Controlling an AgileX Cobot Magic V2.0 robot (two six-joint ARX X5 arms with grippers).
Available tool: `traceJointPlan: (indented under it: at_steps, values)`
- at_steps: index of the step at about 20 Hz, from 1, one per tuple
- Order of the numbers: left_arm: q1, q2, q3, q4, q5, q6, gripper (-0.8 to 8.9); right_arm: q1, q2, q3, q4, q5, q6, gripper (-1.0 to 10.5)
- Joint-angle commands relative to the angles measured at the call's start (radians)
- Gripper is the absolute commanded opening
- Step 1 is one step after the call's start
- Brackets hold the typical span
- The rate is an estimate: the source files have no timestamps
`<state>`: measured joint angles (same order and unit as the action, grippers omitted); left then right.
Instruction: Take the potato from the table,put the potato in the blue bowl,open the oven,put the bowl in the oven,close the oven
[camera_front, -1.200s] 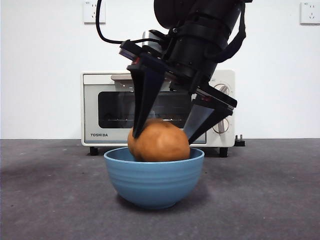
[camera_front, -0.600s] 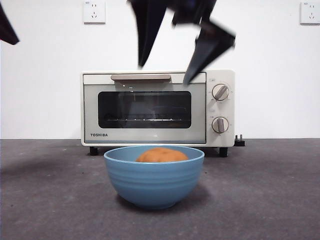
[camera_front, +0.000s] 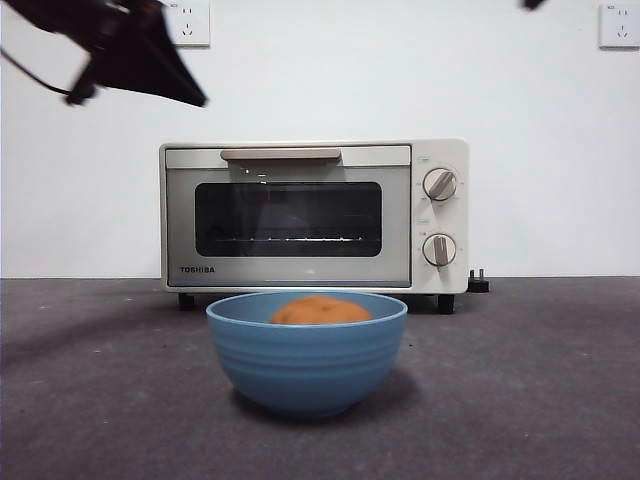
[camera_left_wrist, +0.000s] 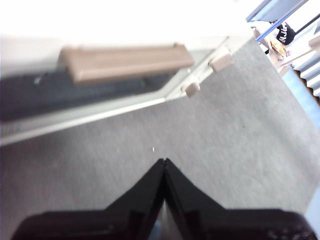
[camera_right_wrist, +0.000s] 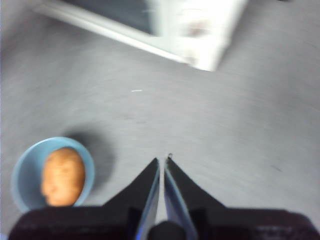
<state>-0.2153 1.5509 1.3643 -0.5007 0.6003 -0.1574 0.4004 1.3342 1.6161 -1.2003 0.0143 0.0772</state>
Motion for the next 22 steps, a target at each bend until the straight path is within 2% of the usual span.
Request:
traceJointPlan:
  at_steps: [1, 5, 7, 10, 13, 19, 22]
  values:
    - [-0.038, 0.083, 0.092, 0.027, -0.080, 0.036, -0.05, -0.113, -0.048, -0.034, 0.002, -0.062, -0.037, 0.2]
    - [-0.075, 0.188, 0.227, 0.056, -0.148, 0.057, -0.05, -0.291, -0.160, -0.176, 0.038, -0.192, -0.063, 0.2]
    - [-0.078, 0.224, 0.275, 0.052, -0.156, 0.056, -0.05, -0.345, -0.218, -0.270, 0.060, -0.254, -0.053, 0.2]
    - [-0.078, 0.258, 0.303, 0.054, -0.160, 0.057, -0.05, -0.424, -0.281, -0.394, 0.086, -0.404, -0.047, 0.2]
    - [-0.078, 0.283, 0.303, 0.060, -0.197, 0.072, -0.05, -0.460, -0.336, -0.480, 0.104, -0.521, -0.018, 0.2]
    - [-0.078, 0.314, 0.303, 0.043, -0.229, 0.107, -0.05, -0.460, -0.426, -0.520, 0.102, -0.609, 0.034, 0.2]
    - [-0.080, 0.336, 0.303, 0.007, -0.227, 0.113, -0.05, -0.460, -0.455, -0.520, 0.099, -0.610, 0.038, 0.2]
